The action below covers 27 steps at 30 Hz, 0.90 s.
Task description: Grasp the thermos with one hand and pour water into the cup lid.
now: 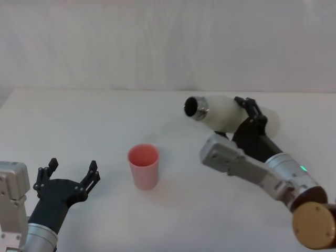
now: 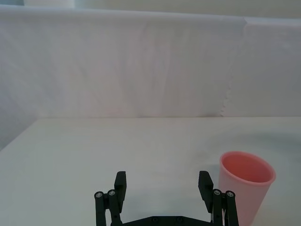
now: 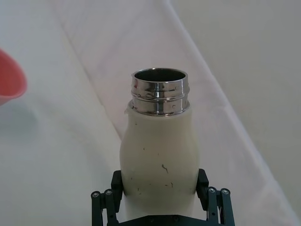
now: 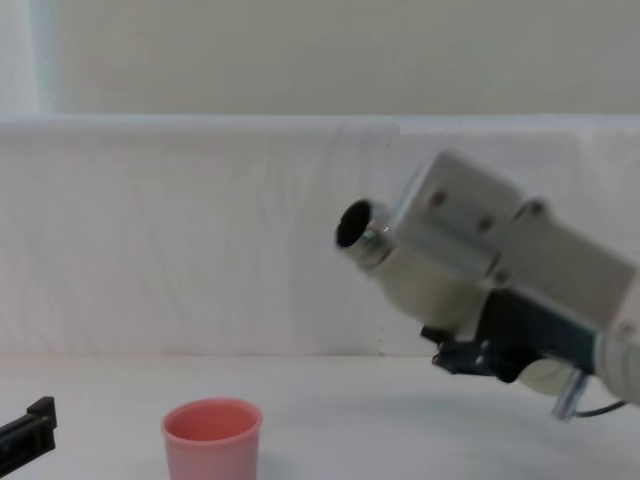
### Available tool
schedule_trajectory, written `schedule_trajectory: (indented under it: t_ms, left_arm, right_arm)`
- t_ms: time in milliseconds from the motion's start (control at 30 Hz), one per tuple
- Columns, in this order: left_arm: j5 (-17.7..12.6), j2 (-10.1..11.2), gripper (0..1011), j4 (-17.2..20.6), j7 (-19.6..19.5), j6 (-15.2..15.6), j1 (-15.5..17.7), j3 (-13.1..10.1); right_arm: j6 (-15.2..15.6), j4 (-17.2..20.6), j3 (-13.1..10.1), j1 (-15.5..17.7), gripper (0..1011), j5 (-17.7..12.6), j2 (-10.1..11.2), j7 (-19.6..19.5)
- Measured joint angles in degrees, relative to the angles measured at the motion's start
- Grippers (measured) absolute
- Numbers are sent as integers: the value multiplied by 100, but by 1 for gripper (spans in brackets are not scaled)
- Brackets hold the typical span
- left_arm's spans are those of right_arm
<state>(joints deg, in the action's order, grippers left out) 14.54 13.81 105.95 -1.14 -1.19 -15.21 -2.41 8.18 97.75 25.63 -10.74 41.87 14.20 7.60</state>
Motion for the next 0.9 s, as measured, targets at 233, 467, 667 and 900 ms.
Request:
schedule_trajectory:
  t_ms: [233,467,667,900]
  left_arm:
    - [0,0,1001,0,0,0,0,0]
    - [0,0,1001,0,0,0,0,0]
    - [0,0,1001,0,0,0,0,0]
    - [0,0,1001,0,0,0,0,0]
  right_arm:
    - [-75,319,-441,268,955,-791,-36,254]
    - [10,494,-866,412,955,-1881,-202,731]
    - [304,545,-1143,425,955,-2874,-354,1177]
    - [647,476,-1322,358,955,-3612,-490,1514]
